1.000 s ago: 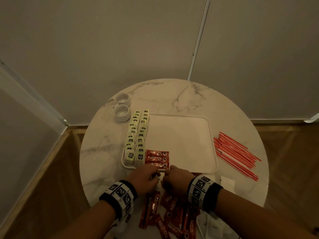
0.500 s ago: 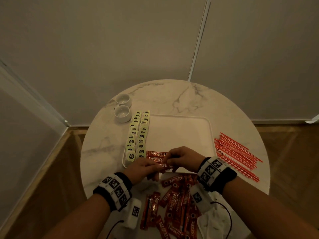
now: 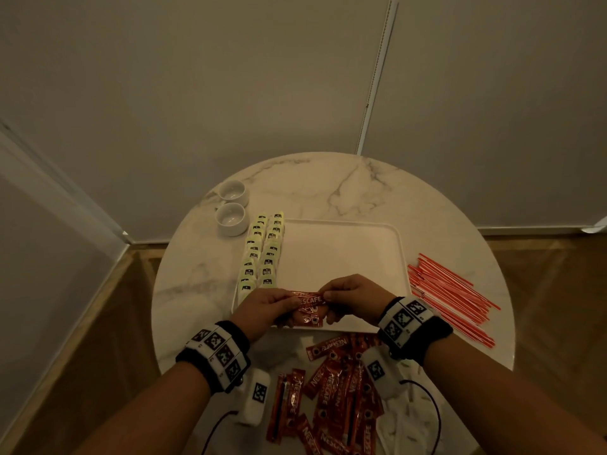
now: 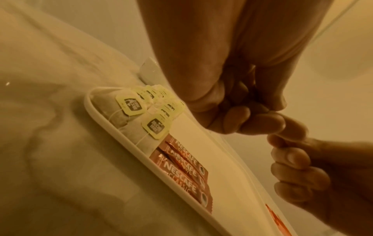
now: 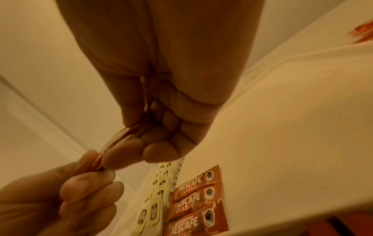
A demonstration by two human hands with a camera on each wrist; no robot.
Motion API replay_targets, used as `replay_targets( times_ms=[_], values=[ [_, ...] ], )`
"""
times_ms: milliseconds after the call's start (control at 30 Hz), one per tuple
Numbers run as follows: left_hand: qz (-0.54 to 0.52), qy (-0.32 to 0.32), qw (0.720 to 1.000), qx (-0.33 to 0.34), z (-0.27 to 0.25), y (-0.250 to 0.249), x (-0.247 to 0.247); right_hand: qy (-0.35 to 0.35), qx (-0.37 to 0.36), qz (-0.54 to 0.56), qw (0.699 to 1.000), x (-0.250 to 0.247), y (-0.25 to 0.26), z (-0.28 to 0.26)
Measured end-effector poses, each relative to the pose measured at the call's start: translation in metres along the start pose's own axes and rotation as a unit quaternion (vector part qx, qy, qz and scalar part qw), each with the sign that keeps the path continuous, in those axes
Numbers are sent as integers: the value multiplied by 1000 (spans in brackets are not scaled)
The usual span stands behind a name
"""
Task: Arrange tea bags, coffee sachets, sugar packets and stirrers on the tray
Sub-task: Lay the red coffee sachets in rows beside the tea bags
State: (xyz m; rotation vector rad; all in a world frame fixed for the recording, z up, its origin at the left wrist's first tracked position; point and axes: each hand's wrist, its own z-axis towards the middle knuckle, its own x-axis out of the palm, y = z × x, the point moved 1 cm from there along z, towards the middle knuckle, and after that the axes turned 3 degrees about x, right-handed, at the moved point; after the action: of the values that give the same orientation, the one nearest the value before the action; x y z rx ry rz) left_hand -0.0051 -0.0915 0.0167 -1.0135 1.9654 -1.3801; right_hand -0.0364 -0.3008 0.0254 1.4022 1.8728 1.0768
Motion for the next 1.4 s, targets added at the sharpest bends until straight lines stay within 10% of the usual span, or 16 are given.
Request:
replay_targets(
  times_ms=[800,1033,1233,1400],
  values=[
    [-113,-98,986,-70,37,-4,-16,-6,88,-129,988,-9,22,55],
    [149,-177,972,-41,36,10,-15,-164,30,-258,952,-21,10,76],
    [420,-74,903,58,27,37,11,-184,67,-322,926,-14,-8,98],
    [388,-54,917,77,21,49,20,-185,64,-312,930,-11,-11,106]
  ],
)
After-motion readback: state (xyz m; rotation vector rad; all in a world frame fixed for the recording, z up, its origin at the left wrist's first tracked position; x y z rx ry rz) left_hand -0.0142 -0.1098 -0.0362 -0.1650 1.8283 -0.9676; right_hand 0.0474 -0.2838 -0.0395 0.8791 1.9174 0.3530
